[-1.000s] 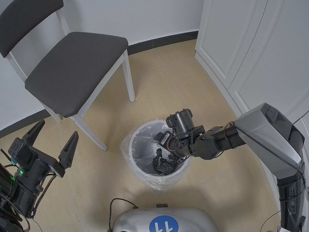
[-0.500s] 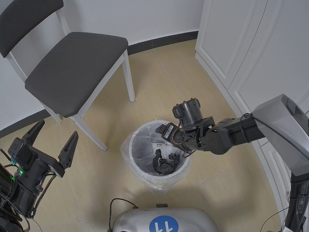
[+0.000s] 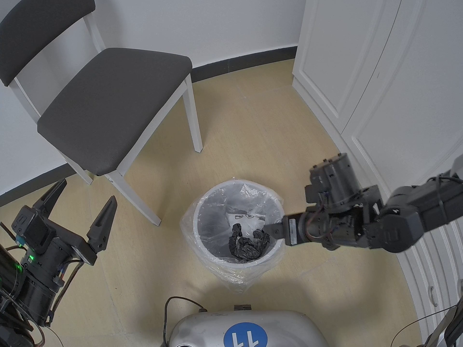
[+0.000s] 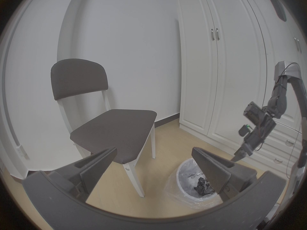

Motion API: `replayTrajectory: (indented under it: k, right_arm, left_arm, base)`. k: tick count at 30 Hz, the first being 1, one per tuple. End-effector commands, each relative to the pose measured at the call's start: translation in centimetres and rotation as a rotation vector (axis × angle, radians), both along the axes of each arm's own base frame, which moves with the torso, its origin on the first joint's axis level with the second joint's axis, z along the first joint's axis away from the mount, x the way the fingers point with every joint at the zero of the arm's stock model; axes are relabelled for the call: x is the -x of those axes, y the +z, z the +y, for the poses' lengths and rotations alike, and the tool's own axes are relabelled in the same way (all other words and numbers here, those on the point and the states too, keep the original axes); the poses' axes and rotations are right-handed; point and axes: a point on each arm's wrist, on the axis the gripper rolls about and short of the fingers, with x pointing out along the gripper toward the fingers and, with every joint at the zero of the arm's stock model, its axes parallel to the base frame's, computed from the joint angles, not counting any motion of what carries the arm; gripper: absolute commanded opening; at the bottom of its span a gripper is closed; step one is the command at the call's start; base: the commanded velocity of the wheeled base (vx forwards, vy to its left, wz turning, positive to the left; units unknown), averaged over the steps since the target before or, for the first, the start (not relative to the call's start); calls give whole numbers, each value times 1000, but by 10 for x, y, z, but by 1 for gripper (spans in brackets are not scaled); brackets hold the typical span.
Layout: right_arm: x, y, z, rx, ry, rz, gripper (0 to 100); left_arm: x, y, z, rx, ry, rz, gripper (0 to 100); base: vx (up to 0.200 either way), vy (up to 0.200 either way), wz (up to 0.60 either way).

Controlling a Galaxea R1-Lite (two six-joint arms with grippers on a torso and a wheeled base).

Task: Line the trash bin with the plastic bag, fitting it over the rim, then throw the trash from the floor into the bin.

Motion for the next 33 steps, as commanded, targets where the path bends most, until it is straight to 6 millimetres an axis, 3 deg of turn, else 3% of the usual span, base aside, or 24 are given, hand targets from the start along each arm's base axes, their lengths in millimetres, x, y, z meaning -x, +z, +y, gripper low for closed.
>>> replayTrajectory:
  k: [1,4,9,15,19,24,25,28,31,33]
  right_arm:
    - [47,17,-48,173,47,-178,100]
    - [55,6,-58,270,54,-251,100]
    - [52,-1,-70,317,25,-396,100]
    - [40,-7,-70,205,-54,-586,100]
    - [38,17,-83,51,-175,-855,100]
    - [44,37,-104,93,-241,-935,100]
    - [53,55,-110,84,-257,-1000,100]
    - [70,77,-118,77,-278,-1087,100]
    - [85,87,-124,82,-288,-1125,100]
    - [108,94,-134,85,-328,-1117,100]
  left_arm:
    - [2,-3,2,-8,1,12,100]
    - [2,-4,2,-8,4,14,100]
    - [4,-1,3,-2,7,1,100]
    - [16,11,12,-36,32,-92,100]
    - [22,22,23,-34,99,-170,100]
    - [25,54,32,14,183,-310,100]
    - [28,68,38,10,249,-365,100]
    - [40,85,51,-14,367,-415,100]
    - [52,91,59,-21,421,-436,100]
    - [74,94,69,-23,471,-445,100]
  base:
    - [0,0,0]
    - [0,0,0]
    - [0,0,0]
    - [0,0,0]
    - [0,0,0]
    - [0,0,0]
    - [0,0,0]
    - [0,0,0]
    - [0,0,0]
    - [0,0,0]
